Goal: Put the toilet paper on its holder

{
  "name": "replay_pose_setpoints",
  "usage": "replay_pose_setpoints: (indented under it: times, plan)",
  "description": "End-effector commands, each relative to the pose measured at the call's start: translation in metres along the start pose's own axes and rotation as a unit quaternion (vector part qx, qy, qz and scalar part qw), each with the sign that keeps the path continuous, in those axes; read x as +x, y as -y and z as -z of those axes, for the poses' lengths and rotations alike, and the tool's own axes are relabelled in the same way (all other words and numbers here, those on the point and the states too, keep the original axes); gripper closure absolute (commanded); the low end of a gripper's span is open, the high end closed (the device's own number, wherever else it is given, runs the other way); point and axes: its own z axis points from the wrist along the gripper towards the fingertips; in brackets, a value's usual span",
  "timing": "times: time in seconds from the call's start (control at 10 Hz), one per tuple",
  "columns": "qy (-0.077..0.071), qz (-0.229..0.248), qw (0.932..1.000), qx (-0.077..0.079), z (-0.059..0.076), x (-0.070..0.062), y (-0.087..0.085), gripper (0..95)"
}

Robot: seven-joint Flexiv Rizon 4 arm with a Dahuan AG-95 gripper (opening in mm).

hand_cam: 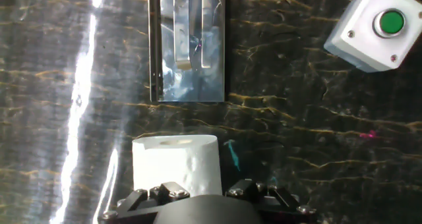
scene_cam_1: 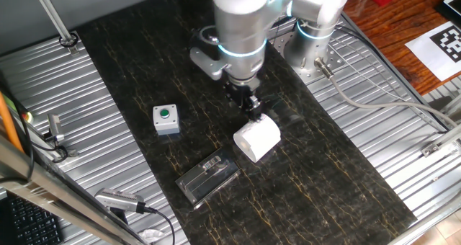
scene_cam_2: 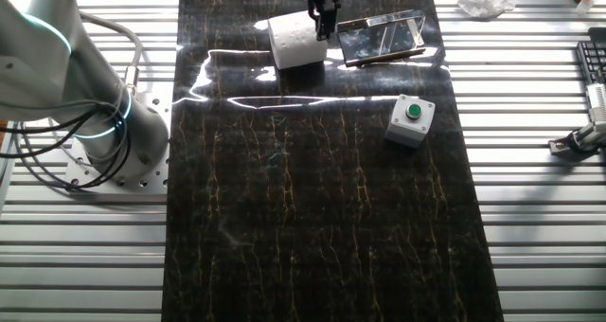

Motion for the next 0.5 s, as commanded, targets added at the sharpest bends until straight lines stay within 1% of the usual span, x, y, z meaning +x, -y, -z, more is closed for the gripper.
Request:
replay_pose_setpoints:
  times: [0.1, 0.2, 0.3, 0.5]
  plan:
    - [0.007, -0.013, 0.9999, 0.007, -0.012, 0.019, -0.022, 0.0]
    - [0.010, -0.014, 0.9998, 0.008, -0.022, 0.027, -0.031, 0.0]
    - [0.016, -0.015, 0.9997, 0.011, -0.029, 0.030, -0.034, 0.0]
    - [0.026, -0.024, 0.9993, 0.014, -0.042, 0.029, -0.034, 0.0]
